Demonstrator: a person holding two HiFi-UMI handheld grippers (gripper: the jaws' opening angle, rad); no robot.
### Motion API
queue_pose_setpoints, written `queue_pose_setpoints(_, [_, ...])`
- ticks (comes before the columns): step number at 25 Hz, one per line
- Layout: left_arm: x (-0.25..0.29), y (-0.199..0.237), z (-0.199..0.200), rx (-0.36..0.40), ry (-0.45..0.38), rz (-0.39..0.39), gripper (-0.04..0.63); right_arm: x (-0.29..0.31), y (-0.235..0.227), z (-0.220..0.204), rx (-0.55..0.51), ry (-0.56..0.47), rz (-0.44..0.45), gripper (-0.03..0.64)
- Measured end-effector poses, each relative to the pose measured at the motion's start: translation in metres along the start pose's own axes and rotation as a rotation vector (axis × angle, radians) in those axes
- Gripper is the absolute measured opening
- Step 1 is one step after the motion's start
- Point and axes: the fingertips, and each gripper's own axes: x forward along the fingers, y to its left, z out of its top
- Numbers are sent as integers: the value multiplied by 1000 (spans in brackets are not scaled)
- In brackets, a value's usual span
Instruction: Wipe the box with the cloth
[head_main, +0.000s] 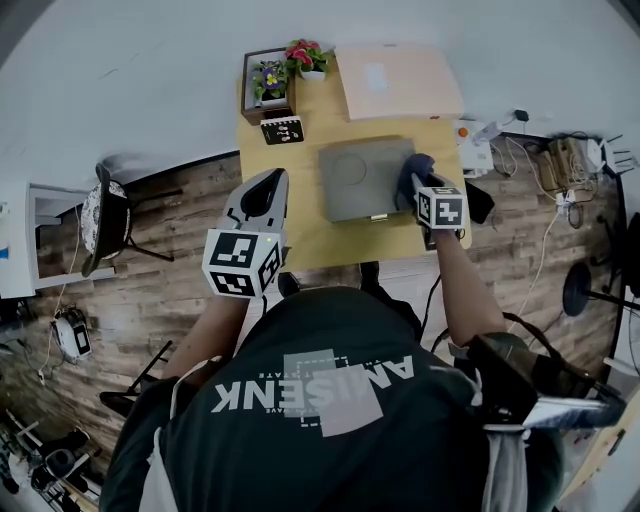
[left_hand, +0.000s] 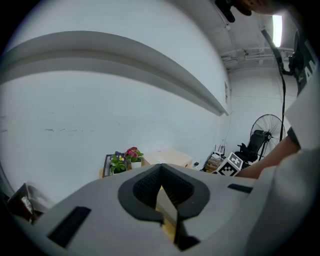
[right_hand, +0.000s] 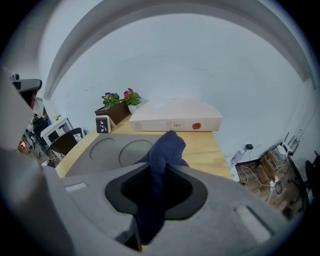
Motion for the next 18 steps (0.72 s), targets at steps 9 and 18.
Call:
queue_pose_setpoints(9, [-13,18,-2,-3,-12,-25,0,6,44,-1,-69,56,-9,72])
queue_pose_setpoints(18, [-36,35,-6,-6,-21,-13,0,15,97,0,-85,75,5,72])
